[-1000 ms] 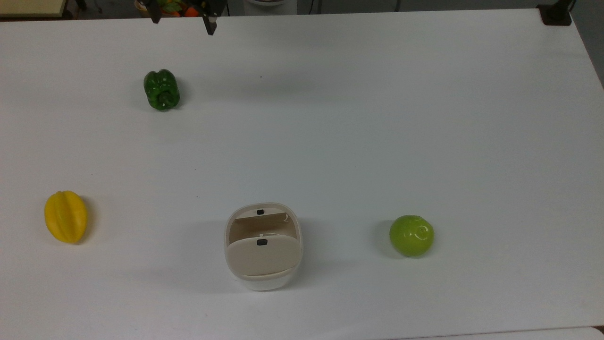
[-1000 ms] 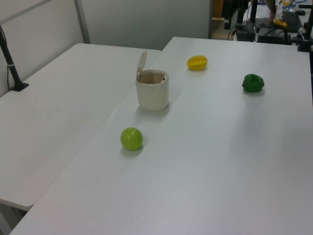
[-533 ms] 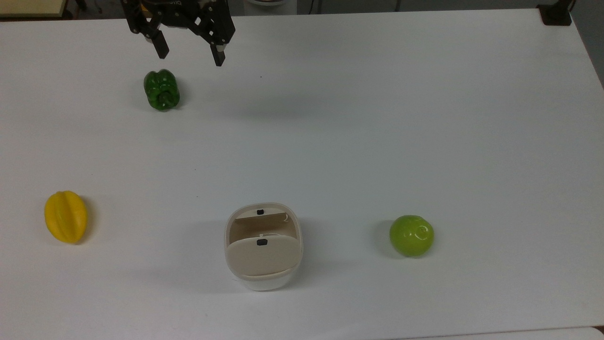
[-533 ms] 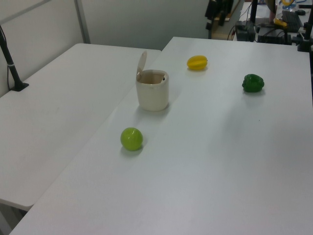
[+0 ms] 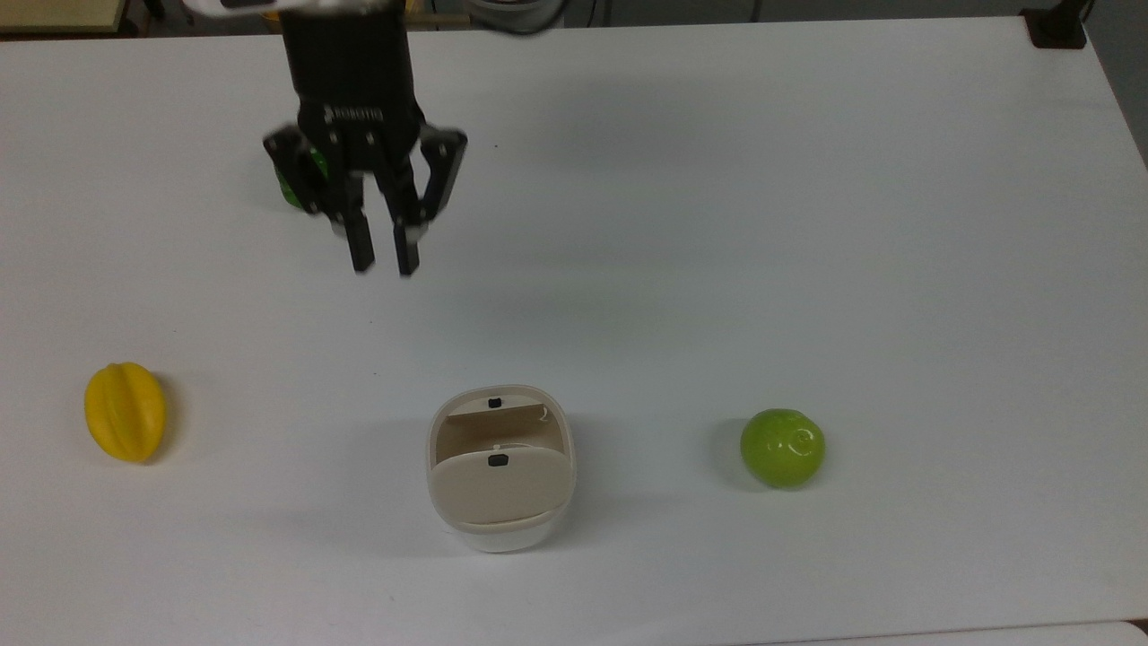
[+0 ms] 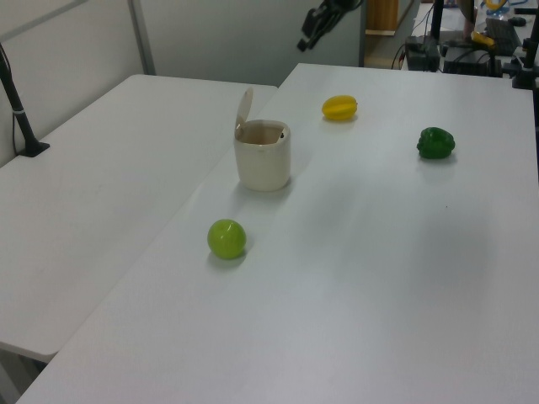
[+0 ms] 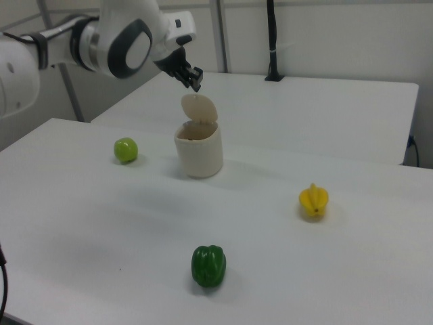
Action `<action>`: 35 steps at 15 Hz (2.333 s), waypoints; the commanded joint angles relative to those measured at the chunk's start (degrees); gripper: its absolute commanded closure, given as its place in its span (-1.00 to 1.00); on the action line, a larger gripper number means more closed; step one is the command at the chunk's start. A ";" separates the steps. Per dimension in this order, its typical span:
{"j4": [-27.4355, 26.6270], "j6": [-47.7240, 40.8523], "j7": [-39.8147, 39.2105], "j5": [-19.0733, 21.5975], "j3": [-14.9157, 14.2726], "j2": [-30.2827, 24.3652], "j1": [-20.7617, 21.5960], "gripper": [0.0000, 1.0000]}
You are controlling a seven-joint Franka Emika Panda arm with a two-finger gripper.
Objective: Close garbage bin
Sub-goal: 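Lower the gripper onto the open lid of the cream bin, then push the hinged lid down with the gripper until it shuts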
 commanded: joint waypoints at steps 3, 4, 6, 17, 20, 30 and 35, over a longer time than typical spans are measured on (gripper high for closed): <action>4.15 12.59 -1.52 -3.62 -0.38 7.22 1.41 1.00; 4.25 18.02 -1.18 -3.45 -0.30 8.36 1.41 1.00; 4.25 30.40 -1.52 -3.80 -0.30 12.13 2.19 1.00; 10.58 32.49 -4.16 -3.89 -0.38 19.36 4.66 1.00; 10.40 32.14 -4.95 -3.80 -0.21 19.45 4.75 1.00; 9.44 24.86 -4.95 -3.10 1.64 19.27 4.31 1.00; 9.35 12.91 -5.13 -1.87 2.34 17.34 2.99 1.00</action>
